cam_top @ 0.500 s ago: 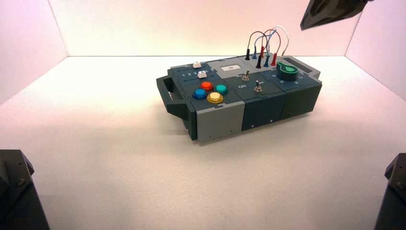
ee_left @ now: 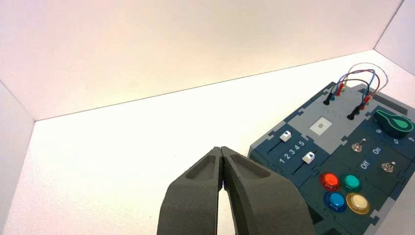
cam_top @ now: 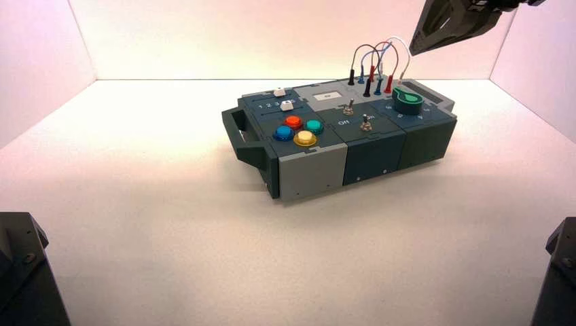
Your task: Push the yellow button with the right gripper.
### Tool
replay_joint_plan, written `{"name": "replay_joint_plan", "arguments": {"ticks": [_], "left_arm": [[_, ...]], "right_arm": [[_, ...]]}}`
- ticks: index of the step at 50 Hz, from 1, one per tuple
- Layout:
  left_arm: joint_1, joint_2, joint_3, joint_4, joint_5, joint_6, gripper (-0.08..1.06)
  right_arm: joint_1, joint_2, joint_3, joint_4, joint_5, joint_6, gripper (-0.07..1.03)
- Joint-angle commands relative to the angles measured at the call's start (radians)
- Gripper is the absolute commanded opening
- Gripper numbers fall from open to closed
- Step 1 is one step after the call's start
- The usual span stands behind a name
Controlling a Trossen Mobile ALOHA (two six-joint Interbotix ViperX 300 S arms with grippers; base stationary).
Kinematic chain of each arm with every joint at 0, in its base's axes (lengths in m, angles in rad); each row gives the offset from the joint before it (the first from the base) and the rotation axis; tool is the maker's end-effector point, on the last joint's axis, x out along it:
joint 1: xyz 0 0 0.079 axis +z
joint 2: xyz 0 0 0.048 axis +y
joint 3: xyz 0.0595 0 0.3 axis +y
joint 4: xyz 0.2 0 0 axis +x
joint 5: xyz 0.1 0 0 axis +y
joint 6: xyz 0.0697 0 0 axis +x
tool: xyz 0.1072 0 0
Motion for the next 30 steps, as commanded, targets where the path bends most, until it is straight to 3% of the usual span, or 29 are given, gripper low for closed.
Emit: {"name": "replay_joint_plan", "arguments": {"ticks": [1,8,15,21,30], "left_arm": [[0.006,0.002,-0.014,0.0,-0.012,0.0,-0.03],[0.006,0.003,-0.014,0.0,-0.011,0.0,-0.03],[0.006,0.008,-0.012,0.002,-0.012,0.0,-0.03],[0.006,0.012,-0.012,0.002,-0.012,0.0,-0.03],[0.006,0.021,-0.015,0.002,-0.028,0.002,-0.03]], "right_arm": [[0.008,0.008,-0.035,0.003,-0.002,-0.002,-0.02],[0.015,0.025,-0.038,0.005,0.002,-0.002,-0.02],[0.077,0.052,-0.051,0.018,0.002,-0.002,-0.02],[0.132,0.11,-0.078,0.031,0.011,-0.002,-0.02],[0.153,0.207,-0.137,0.043,0.049,-0.002,-0.02]]}}
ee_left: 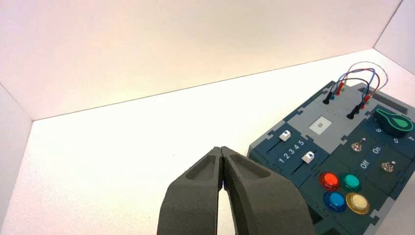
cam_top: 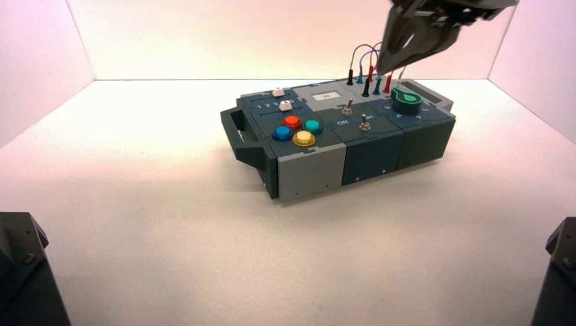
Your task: Push the yellow button with the right gripper.
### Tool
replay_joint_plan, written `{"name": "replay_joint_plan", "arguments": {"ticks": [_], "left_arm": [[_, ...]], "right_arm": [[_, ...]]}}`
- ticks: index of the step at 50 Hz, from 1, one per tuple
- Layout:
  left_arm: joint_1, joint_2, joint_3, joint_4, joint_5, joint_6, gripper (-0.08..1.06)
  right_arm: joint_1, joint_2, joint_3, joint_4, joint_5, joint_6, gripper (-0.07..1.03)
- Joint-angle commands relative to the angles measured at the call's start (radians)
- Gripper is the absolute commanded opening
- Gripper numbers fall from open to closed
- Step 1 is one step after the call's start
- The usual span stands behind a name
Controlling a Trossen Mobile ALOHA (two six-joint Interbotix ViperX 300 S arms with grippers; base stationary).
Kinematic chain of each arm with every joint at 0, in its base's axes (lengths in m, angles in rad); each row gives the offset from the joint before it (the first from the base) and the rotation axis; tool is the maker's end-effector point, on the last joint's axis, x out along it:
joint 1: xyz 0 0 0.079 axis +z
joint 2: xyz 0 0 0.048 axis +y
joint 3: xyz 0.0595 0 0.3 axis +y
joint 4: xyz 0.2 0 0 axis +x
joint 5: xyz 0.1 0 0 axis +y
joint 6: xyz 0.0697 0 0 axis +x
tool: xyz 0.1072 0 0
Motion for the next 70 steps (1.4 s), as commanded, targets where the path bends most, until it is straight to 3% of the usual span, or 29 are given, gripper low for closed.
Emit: {"name": "replay_joint_plan", "arguments": {"ticks": [1,22,42,70], "left_arm": [[0.006,0.014,-0.017,0.002,-0.023,0.003,-0.03],[0.008,0.011,-0.018,0.002,-0.023,0.003,-0.03],[0.006,0.009,-0.021,0.002,-0.023,0.003,-0.03],[0.006,-0.011,-0.02,0.002,-0.023,0.003,-0.03]], "right_arm": [[0.018,0.067,-0.072,0.012,0.018,0.002,-0.02],[0.052,0.337,-0.212,0.044,0.04,0.0,-0.02],[0.138,0.505,-0.313,0.051,0.04,0.0,-0.02],[0.14,0.58,-0.327,0.061,0.032,0.0,-0.02]]}}
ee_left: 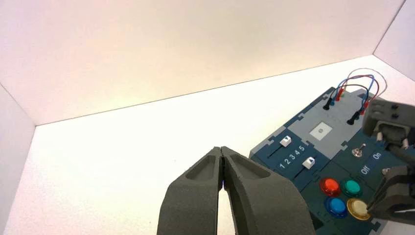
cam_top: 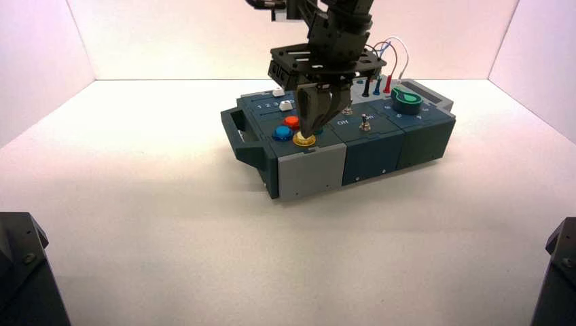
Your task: Push the yellow button with the right gripper.
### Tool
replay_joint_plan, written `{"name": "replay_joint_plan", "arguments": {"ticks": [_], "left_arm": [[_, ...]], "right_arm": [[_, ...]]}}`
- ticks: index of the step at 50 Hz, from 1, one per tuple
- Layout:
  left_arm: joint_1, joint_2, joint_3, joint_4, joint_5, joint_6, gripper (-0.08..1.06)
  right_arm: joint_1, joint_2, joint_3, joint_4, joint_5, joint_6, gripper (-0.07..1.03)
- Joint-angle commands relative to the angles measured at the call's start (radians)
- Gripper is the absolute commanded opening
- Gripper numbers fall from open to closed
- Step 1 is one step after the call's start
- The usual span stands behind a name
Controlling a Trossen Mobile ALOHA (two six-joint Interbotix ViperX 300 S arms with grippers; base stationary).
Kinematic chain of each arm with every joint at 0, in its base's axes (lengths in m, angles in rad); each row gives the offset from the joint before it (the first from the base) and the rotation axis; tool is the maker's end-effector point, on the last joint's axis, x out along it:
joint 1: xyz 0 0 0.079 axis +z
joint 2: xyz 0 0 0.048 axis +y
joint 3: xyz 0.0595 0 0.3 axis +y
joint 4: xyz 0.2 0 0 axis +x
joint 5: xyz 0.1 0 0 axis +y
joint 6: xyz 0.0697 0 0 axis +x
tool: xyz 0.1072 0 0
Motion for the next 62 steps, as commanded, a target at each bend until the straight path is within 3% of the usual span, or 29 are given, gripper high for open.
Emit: {"name": "replay_joint_plan", "arguments": {"ticks": [1,44,62], "left_arm": [[0.006,0.002,-0.02,0.0,-0.009,0.003,-0.03],[0.006,-0.002,-0.02,0.002,-0.006,0.003,-0.03],[0.005,-0.02,-0.02,0.002,-0.005,0.003,-0.03]], "right_arm": [[0.005,0.005,-0.026,0.005,-0.008,0.0,-0.02],[0.005,-0.012,0.005,0.0,-0.009,0.002,-0.02],[0.005,-0.152,0.003,-0.003,0.109,0.008,-0.02]]}}
